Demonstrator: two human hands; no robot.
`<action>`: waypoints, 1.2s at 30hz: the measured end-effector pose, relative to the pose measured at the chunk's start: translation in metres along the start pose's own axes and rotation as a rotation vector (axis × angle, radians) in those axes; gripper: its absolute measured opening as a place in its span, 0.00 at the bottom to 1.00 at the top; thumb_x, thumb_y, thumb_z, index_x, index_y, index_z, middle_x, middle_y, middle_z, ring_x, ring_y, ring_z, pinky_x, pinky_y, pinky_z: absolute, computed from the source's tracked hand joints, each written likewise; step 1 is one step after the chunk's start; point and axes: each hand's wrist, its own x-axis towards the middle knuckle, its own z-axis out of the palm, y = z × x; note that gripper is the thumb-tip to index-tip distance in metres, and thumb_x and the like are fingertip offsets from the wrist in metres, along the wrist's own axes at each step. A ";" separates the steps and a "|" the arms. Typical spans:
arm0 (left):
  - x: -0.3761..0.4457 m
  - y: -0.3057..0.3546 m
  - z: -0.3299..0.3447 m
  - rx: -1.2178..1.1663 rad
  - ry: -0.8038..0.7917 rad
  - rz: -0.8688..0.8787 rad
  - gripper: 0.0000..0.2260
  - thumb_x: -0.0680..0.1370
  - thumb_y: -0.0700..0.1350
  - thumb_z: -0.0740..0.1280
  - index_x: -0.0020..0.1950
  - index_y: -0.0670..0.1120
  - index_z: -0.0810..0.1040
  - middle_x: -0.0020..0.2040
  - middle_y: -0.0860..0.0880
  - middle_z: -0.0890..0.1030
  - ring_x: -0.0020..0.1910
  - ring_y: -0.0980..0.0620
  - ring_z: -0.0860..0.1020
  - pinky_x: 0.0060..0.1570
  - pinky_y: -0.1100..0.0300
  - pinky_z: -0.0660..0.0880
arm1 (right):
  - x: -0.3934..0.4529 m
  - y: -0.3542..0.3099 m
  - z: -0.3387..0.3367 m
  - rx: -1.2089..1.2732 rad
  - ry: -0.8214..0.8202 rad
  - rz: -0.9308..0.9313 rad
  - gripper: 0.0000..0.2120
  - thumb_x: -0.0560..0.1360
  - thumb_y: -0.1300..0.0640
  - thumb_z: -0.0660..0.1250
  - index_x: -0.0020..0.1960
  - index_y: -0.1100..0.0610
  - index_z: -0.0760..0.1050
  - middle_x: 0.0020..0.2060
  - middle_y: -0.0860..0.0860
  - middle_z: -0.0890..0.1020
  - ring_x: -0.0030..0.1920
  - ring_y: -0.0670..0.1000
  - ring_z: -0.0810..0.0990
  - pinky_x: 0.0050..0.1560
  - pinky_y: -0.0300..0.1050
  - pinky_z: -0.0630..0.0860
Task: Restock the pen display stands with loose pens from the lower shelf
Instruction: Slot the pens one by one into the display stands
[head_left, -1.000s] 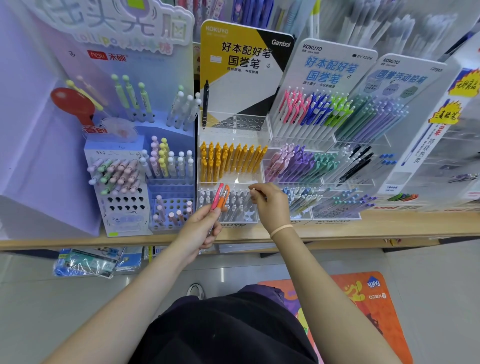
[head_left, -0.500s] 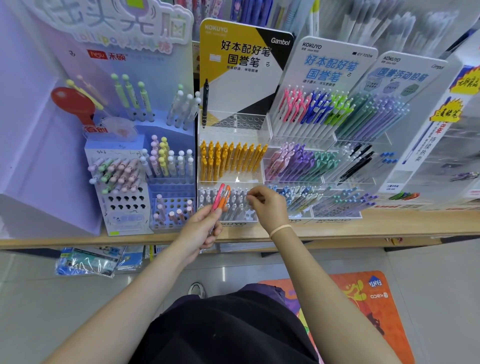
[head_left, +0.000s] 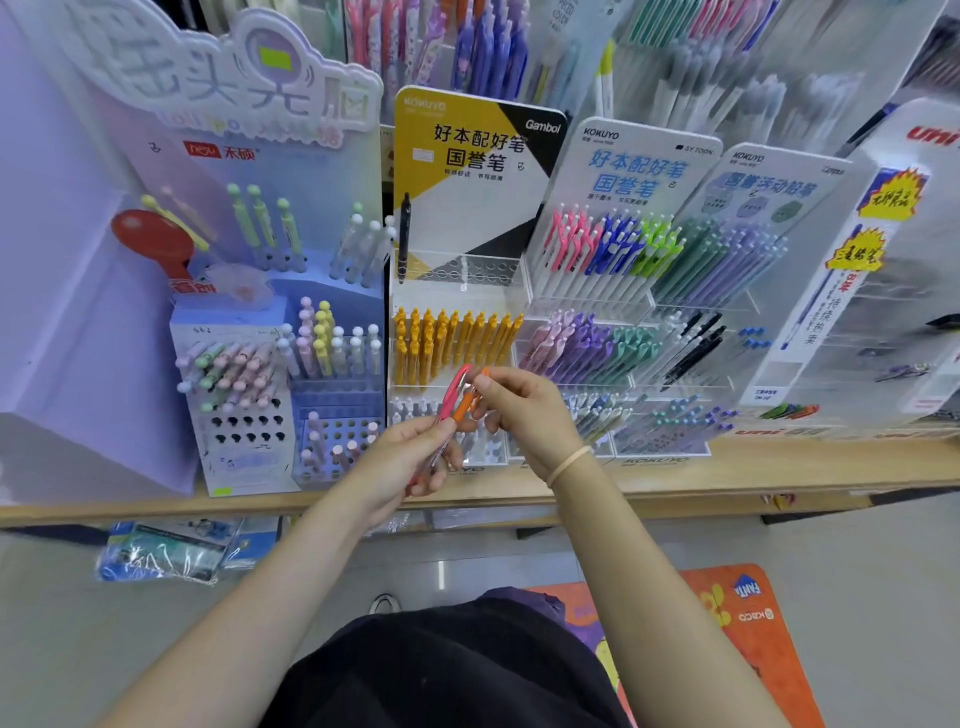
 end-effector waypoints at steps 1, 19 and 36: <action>0.001 0.006 0.001 0.019 0.014 0.008 0.12 0.83 0.47 0.63 0.59 0.42 0.80 0.38 0.45 0.81 0.27 0.52 0.74 0.23 0.65 0.64 | 0.001 -0.005 -0.002 0.026 0.018 -0.005 0.06 0.80 0.61 0.66 0.51 0.60 0.82 0.38 0.52 0.84 0.34 0.47 0.80 0.33 0.39 0.73; 0.074 0.043 0.133 0.225 -0.050 0.160 0.08 0.84 0.47 0.60 0.57 0.49 0.78 0.31 0.53 0.68 0.26 0.56 0.65 0.25 0.66 0.62 | -0.023 -0.039 -0.157 0.043 0.386 -0.066 0.11 0.81 0.52 0.65 0.49 0.58 0.81 0.32 0.56 0.74 0.27 0.48 0.69 0.27 0.38 0.63; 0.249 -0.093 0.461 0.180 0.213 0.123 0.09 0.79 0.32 0.67 0.58 0.41 0.79 0.45 0.46 0.85 0.40 0.56 0.84 0.41 0.63 0.81 | -0.049 -0.004 -0.584 0.094 0.405 -0.179 0.05 0.79 0.64 0.67 0.54 0.61 0.79 0.45 0.58 0.83 0.45 0.50 0.84 0.50 0.44 0.82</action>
